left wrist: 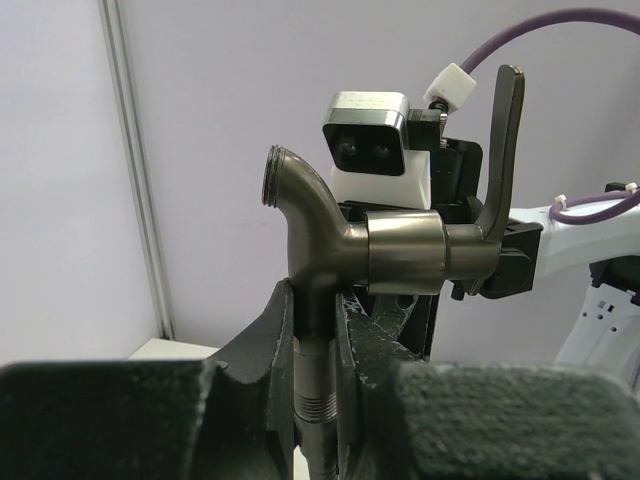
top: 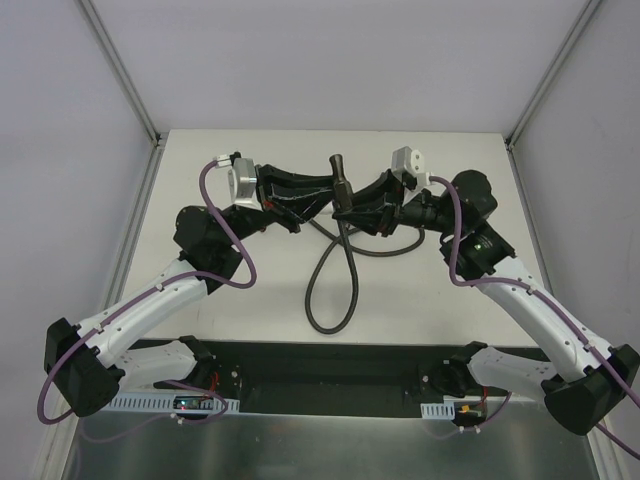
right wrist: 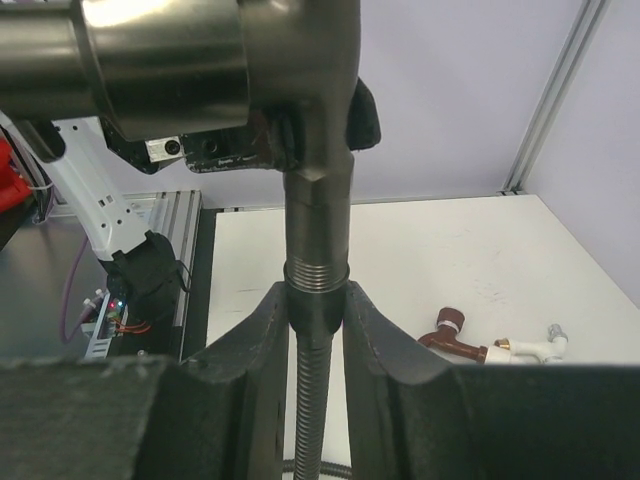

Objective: Install the water faucets

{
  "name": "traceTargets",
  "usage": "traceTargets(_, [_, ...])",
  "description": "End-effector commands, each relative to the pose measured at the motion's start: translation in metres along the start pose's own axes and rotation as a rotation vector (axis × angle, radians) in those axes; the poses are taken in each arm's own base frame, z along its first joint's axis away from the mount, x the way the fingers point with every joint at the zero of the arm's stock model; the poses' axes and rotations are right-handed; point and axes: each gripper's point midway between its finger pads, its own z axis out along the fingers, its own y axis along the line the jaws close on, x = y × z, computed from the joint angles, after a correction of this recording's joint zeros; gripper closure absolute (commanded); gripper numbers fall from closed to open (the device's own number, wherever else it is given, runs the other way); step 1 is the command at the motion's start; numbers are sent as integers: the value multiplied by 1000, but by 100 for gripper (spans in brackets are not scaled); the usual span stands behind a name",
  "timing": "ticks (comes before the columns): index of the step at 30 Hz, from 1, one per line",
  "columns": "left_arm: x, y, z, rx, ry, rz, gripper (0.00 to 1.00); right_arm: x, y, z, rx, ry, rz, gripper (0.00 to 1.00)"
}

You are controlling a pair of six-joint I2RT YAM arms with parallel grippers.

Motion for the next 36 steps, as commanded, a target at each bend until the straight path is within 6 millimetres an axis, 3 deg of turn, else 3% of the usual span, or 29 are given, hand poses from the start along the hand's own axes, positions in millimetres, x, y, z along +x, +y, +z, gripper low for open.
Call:
traceTargets(1, [-33, -11, 8, 32, -70, 59, 100, -30, 13, -6, -58, -52, -103, 98])
traceTargets(23, [-21, 0, 6, -70, -141, 60, 100, -40, -2, -17, 95, -112, -69, 98])
traceTargets(36, [0, 6, 12, -116, -37, 72, 100, -36, -4, -21, 130, -85, -98, 98])
